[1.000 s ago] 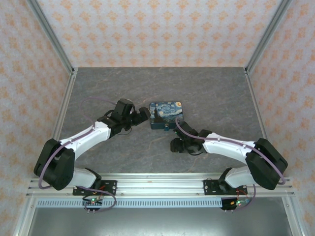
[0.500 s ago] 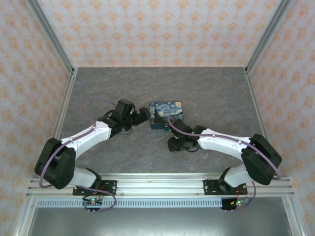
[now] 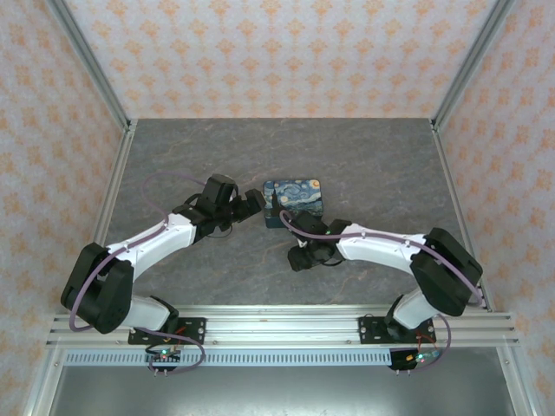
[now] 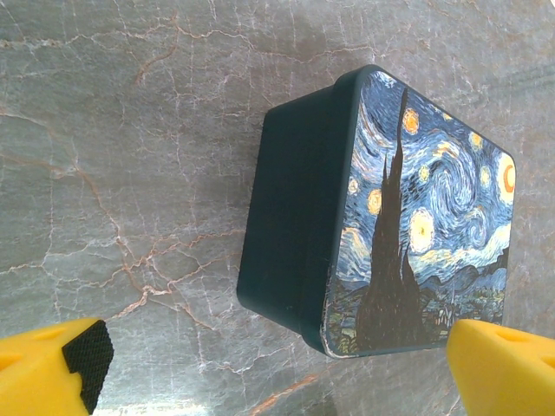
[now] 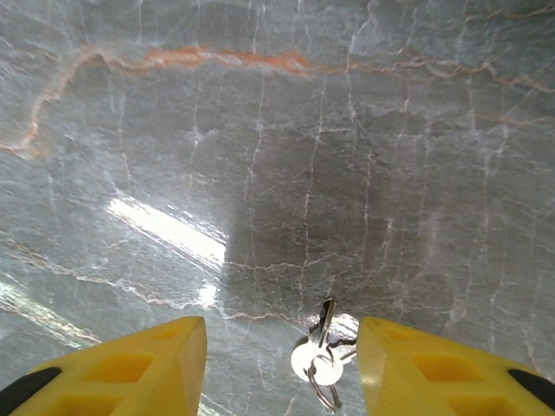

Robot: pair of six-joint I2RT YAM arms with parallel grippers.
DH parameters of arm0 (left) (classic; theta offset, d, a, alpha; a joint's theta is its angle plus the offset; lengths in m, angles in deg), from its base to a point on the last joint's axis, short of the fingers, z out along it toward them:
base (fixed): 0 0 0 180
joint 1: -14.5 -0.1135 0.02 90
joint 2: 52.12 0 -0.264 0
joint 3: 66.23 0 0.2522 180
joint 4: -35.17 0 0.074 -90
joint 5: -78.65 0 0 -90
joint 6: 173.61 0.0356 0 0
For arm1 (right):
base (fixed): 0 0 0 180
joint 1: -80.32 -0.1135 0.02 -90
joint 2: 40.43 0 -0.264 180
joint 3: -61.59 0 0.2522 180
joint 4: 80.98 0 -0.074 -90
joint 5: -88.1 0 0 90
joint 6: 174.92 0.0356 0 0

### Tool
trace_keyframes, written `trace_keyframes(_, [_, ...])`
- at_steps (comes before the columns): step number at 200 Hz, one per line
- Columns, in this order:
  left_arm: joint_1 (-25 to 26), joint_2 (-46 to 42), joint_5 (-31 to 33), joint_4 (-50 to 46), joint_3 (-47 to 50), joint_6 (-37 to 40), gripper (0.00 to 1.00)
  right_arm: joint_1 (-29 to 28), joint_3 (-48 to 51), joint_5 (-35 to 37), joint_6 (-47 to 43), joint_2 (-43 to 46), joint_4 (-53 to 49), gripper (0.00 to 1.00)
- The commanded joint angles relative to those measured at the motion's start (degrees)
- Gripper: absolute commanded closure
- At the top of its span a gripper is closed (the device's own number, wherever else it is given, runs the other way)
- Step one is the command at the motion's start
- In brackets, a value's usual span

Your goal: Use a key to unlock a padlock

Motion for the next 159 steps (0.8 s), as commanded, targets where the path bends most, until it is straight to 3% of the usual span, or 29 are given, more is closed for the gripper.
trace_keyframes(1, [0.4, -0.2, 1.0, 0.3, -0.7, -0.4, 0.0, -0.3, -0.8, -0.4, -1.9, -1.8, -1.9, 0.52])
trace_keyframes(129, [0.3, 0.3, 0.7, 0.3, -1.4, -0.3, 0.0, -2.1, -1.1, 3.4, -1.8, -5.1, -10.2, 0.57])
trace_keyframes(159, [0.4, 0.2, 0.9, 0.1, -1.5, -0.3, 0.0, -2.8, -1.8, 6.0, -0.3, -7.0, -12.2, 0.65])
